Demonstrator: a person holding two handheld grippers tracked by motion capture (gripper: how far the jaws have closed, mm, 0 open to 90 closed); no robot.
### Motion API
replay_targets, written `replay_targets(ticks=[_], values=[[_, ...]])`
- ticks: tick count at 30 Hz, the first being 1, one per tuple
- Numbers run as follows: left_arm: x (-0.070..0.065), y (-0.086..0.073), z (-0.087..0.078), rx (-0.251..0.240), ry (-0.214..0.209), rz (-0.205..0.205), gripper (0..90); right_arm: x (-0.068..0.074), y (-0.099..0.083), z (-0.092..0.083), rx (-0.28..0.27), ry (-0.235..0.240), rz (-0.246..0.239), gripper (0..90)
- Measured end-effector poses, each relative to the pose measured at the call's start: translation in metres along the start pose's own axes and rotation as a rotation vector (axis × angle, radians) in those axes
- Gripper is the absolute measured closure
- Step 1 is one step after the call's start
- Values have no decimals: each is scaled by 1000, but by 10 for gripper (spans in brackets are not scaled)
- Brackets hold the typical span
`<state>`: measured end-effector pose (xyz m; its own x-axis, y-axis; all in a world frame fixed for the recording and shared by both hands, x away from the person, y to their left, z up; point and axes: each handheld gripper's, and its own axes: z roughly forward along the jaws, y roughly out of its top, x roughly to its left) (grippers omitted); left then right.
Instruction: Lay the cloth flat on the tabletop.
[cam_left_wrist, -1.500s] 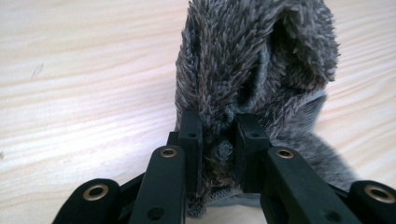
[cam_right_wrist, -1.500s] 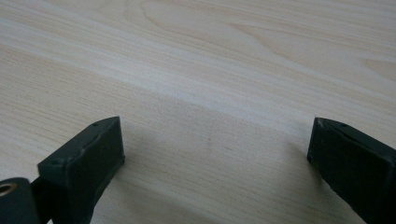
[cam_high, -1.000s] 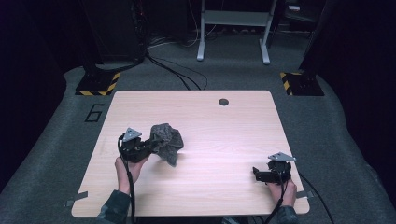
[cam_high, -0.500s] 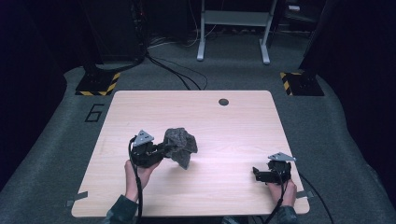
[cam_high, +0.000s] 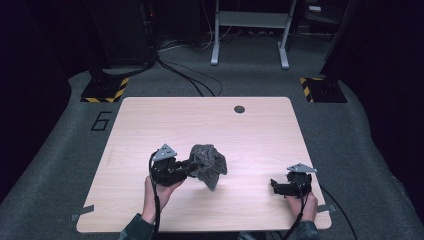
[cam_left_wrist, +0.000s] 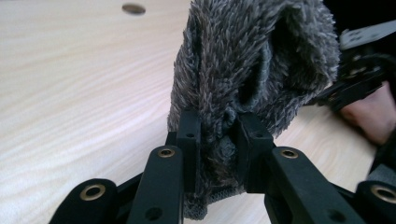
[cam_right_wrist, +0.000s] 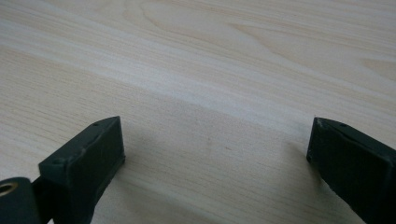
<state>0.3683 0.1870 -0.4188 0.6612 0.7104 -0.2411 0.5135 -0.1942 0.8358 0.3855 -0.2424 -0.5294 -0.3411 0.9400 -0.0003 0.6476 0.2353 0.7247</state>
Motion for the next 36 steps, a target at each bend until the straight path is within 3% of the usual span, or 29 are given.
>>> replay_targets(ticks=[4,9,10,12,14,15,21,24,25,26,27,28,32,33,34,36], values=[[15,-14,25,84,17,-40,707,0,0,0,0,0,1,35],[24,-23,41,131,27,-63,647,0,0,0,1,-1,-3,35],[26,-26,46,140,53,-63,556,0,0,0,-1,1,-1,37],[28,-27,48,149,75,-62,454,0,0,0,-4,0,2,38],[29,-29,48,147,84,-69,422,0,0,0,-1,-1,-3,39],[30,-29,47,155,94,-59,354,0,0,0,1,1,-1,43],[28,-32,37,150,126,-11,282,3,2,-1,17,19,-15,57],[23,-37,29,158,148,29,253,26,11,-5,-2,80,-41,123],[23,-37,29,158,148,29,247,26,11,-5,-2,80,-41,123],[20,-40,28,162,151,43,246,41,20,-10,-32,114,-63,131],[20,-40,28,162,151,43,243,41,20,-10,-32,114,-63,131],[16,-43,29,174,153,61,242,56,31,-13,-54,164,-72,139],[11,-51,36,184,152,66,235,87,50,-11,-59,249,-119,181],[11,-51,36,184,152,66,235,87,50,-11,-59,249,-119,181],[8,-53,38,184,150,70,235,101,57,-10,-58,271,-146,212],[0,-57,43,193,161,96,235,114,64,-7,-55,291,-184,254]])
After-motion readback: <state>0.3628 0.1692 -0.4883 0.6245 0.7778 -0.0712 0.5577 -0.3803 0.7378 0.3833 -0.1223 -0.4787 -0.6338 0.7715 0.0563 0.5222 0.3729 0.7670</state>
